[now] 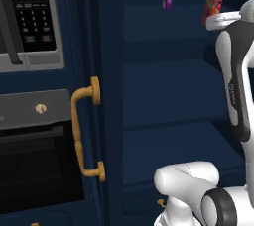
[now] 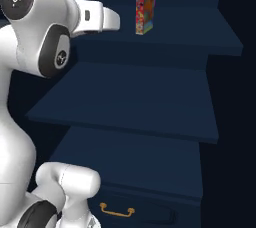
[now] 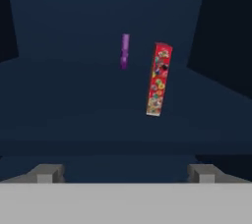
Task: Pick the cereal and place it on the digital scale for weighing, and close the cabinet.
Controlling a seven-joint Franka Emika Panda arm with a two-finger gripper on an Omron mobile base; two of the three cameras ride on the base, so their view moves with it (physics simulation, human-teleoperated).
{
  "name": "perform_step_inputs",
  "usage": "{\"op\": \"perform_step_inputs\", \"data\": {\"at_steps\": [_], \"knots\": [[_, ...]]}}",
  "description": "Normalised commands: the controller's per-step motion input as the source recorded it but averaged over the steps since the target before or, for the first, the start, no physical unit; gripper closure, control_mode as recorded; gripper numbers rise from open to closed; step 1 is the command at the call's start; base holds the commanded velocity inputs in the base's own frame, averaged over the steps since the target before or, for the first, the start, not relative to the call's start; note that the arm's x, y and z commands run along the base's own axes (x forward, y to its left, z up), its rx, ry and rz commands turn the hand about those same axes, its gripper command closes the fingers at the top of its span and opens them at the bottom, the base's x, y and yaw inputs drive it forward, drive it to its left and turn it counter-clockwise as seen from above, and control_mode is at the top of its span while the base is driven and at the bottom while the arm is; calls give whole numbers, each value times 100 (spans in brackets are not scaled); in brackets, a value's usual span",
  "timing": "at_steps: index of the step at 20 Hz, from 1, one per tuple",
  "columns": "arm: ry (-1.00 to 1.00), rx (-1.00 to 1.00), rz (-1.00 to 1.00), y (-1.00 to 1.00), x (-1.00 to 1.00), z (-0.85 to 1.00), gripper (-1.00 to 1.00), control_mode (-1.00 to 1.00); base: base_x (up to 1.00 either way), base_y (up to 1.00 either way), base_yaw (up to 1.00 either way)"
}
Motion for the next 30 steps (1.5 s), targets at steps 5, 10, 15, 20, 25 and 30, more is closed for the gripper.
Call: {"op": "perform_step_inputs", "data": {"at_steps": [5,10,15,20,25,30], "knots": [[4,0,-10,-31,19,33,-100,-100,0,0,0],[-9,11,-1,-35,30,0,-100,-100,0,0,0],[-1,7,0,-12,53,0,-100,-100,0,0,0],[6,0,0,0,56,0,-100,-100,0,0,0],[0,2,0,-24,34,0,-100,-100,0,0,0],[-1,1,0,-23,40,0,-100,-100,0,0,0]]}}
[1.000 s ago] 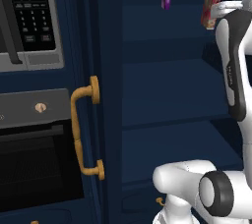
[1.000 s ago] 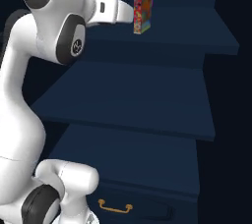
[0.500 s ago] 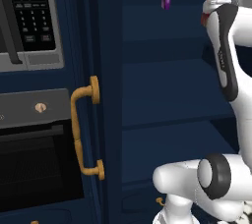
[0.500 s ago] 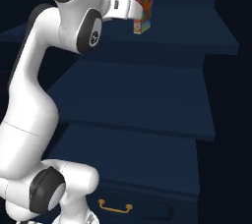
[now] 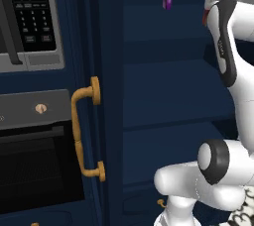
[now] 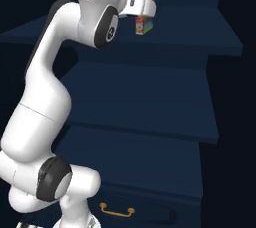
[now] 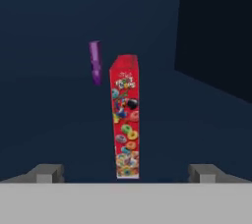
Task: Pick the cereal and place it on the digital scale for weighing, and close the cabinet.
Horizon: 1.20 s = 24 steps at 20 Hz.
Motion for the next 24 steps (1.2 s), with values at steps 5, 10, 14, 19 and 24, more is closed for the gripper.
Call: {"op": "perform_step_inputs", "data": {"at_steps": [5,10,14,19,24], "knots": [[1,1,1,-16,44,0,-100,-100,0,0,0],[1,0,0,-6,32,0,-100,-100,0,0,0],[0,0,0,-6,24,0,-100,-100,0,0,0],[0,0,0,0,18,0,-100,-100,0,0,0],[0,0,0,1,16,0,-100,-100,0,0,0]]}}
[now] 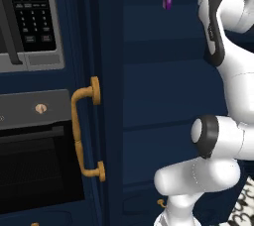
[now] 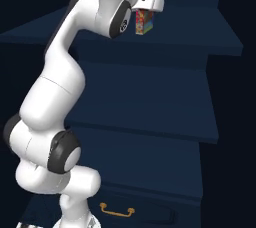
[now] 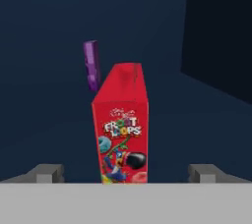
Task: Pick the cereal and place it on the digital scale for weighing, and close the cabinet.
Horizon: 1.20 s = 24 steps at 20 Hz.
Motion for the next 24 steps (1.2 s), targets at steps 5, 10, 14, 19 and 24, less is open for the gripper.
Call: {"op": "perform_step_inputs", "data": {"at_steps": [5,10,14,19,24], "knots": [[0,0,0,0,31,0,-100,-100,0,0,0],[0,0,0,0,34,0,100,-100,0,0,0],[0,0,0,-5,35,0,100,-100,0,0,0],[-1,0,0,-2,11,0,100,-100,0,0,0],[-15,0,0,-9,-58,2,100,-100,0,0,0]]}}
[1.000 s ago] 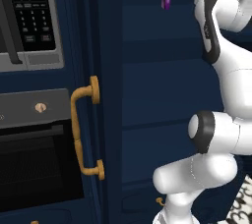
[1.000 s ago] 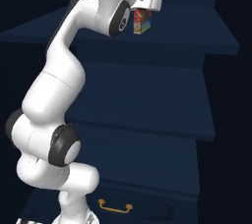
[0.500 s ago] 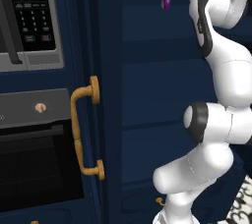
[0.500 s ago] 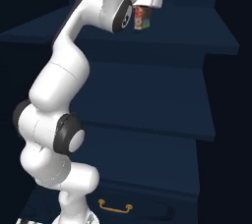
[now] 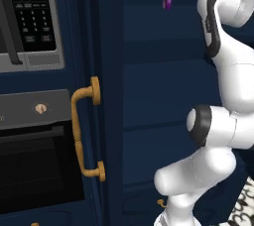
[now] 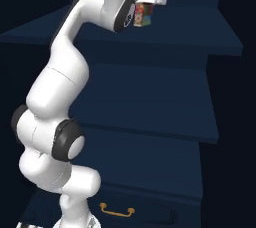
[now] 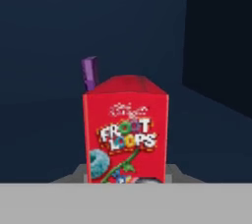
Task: Pick the cereal and place it on the digital scale for weighing, and close the cabinet.
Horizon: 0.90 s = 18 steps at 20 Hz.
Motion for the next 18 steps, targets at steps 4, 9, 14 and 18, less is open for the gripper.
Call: {"op": "perform_step_inputs", "data": {"at_steps": [4,9,14,18], "knots": [[-24,7,0,-5,-100,3,100,-100,0,0,0],[-26,10,0,-3,-100,0,100,-100,0,0,0],[-30,11,0,2,-100,-2,100,-100,0,0,0],[-17,8,0,6,-100,-1,100,-100,0,0,0]]}}
